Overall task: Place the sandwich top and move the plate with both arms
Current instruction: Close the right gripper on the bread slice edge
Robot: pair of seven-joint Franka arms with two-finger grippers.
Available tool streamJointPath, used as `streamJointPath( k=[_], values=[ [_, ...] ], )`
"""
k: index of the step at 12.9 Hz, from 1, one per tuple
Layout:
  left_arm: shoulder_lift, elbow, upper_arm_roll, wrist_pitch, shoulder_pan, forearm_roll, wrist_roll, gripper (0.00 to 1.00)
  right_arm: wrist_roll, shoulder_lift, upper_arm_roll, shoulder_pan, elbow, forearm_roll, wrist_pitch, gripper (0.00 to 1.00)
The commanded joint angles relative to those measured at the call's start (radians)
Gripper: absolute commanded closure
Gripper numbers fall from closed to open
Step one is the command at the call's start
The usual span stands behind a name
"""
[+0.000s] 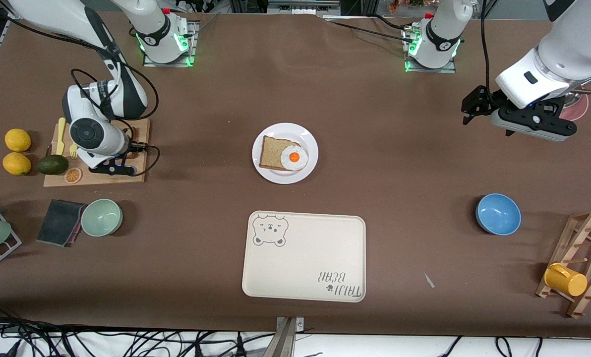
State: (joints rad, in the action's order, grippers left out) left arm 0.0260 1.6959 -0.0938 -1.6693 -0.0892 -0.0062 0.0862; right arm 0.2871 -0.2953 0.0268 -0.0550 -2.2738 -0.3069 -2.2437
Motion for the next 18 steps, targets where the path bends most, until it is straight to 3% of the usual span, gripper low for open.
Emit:
streamJointPath(
  k=[1,5,8,11,13,18],
  values=[
    [-0.008,-0.025,-0.001,0.022,0.0,0.002,0.007,0.0,0.029,-0.021,-0.001,-0.005,0.0,-0.021,0.016,0.31],
    [-0.008,-0.025,-0.001,0.022,0.0,0.002,0.009,0.0,0.027,-0.034,-0.001,-0.005,0.0,-0.023,0.016,0.43],
    [-0.009,-0.025,0.0,0.022,0.0,0.002,0.009,0.0,0.015,-0.035,0.001,-0.003,0.003,-0.031,0.024,0.67],
    [-0.008,-0.025,-0.001,0.022,-0.001,0.002,0.004,0.0,0.015,-0.035,0.001,-0.003,0.004,-0.037,0.022,0.79],
    [-0.009,-0.025,-0.001,0.022,-0.001,0.002,0.006,0.0,0.017,-0.035,0.001,-0.003,0.004,-0.037,0.022,1.0],
    [-0.008,-0.024,0.0,0.022,0.002,0.002,0.006,0.0,0.017,-0.033,0.001,-0.002,0.008,-0.035,0.026,1.0]
  ],
)
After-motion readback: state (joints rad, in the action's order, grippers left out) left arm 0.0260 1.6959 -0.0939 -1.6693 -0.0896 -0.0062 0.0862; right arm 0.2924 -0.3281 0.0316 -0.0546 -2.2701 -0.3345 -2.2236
